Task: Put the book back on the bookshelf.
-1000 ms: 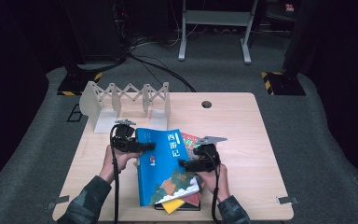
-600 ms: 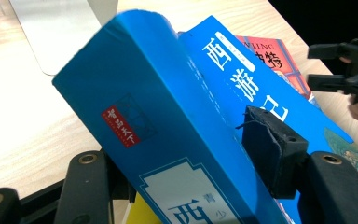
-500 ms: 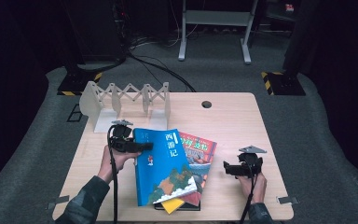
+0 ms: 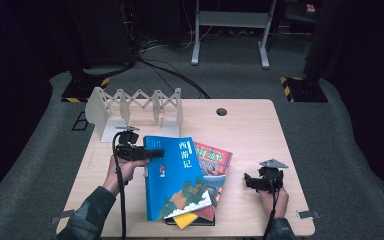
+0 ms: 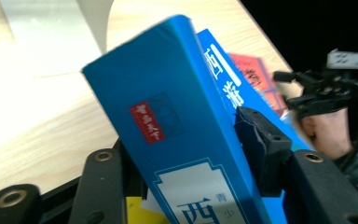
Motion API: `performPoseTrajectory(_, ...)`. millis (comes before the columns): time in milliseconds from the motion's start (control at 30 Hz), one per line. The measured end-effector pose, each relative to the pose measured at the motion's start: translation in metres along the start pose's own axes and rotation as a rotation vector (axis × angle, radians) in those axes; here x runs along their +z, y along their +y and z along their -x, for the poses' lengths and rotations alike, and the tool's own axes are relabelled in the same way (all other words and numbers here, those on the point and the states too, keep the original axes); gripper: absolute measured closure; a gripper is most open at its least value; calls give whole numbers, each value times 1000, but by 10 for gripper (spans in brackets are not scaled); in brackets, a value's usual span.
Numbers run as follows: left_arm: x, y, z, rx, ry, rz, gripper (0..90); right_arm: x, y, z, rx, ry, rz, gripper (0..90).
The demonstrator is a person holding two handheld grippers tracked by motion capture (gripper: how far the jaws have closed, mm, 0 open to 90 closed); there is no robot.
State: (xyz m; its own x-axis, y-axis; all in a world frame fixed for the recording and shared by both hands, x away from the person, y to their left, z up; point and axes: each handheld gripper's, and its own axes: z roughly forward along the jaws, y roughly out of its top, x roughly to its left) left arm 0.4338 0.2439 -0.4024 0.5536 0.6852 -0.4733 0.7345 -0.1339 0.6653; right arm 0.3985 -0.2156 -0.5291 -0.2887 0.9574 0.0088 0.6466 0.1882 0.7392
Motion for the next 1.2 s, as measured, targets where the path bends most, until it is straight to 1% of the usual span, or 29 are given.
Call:
performPoseTrajectory(33,-1,2,2,6,-1,6,516,0,0,0,9,-1,-1,101)
performPoseTrajectory(67,-2,3,5,4,-1,12,520,0,0,0,11,1,4,104)
performPoseTrajectory(233,-9,10,17,15,-12,46,557,-1,0,1,12,-1,6,112)
performPoseTrajectory(300,-13,14,23,43,-4,58,566,-1,0,1,15,0,7,115)
performPoseTrajectory(333,-16,16,27,45,0,74,572,-1,0,1,18,1,8,115)
performPoseTrajectory(400,-21,19,30,56,3,85,581,-1,0,1,25,1,12,115)
performPoseTrajectory(433,-25,21,32,61,3,96,588,-1,0,1,18,3,9,116)
performPoseTrajectory(600,-39,28,37,87,17,127,604,-1,0,1,25,7,11,118)
performPoseTrajectory(700,-48,33,40,113,33,145,610,-1,0,1,18,4,10,121)
performPoseTrajectory(733,-50,34,41,109,38,161,612,-1,0,1,14,2,9,124)
performPoseTrajectory(800,-57,37,43,128,46,177,613,-1,0,1,10,2,7,125)
performPoseTrajectory(867,-63,40,44,136,55,194,615,-1,0,1,13,0,9,124)
performPoseTrajectory(933,-70,42,46,150,75,217,617,-1,0,1,11,1,7,124)
performPoseTrajectory(967,-74,43,46,154,82,234,617,-1,0,1,9,1,8,124)
performPoseTrajectory(1033,-80,46,46,160,95,248,617,-1,0,1,11,1,7,125)
performPoseTrajectory(1067,-84,47,46,160,100,264,618,-1,0,1,12,0,8,125)
performPoseTrajectory(1200,-96,51,44,168,120,288,618,-1,0,1,9,0,7,125)
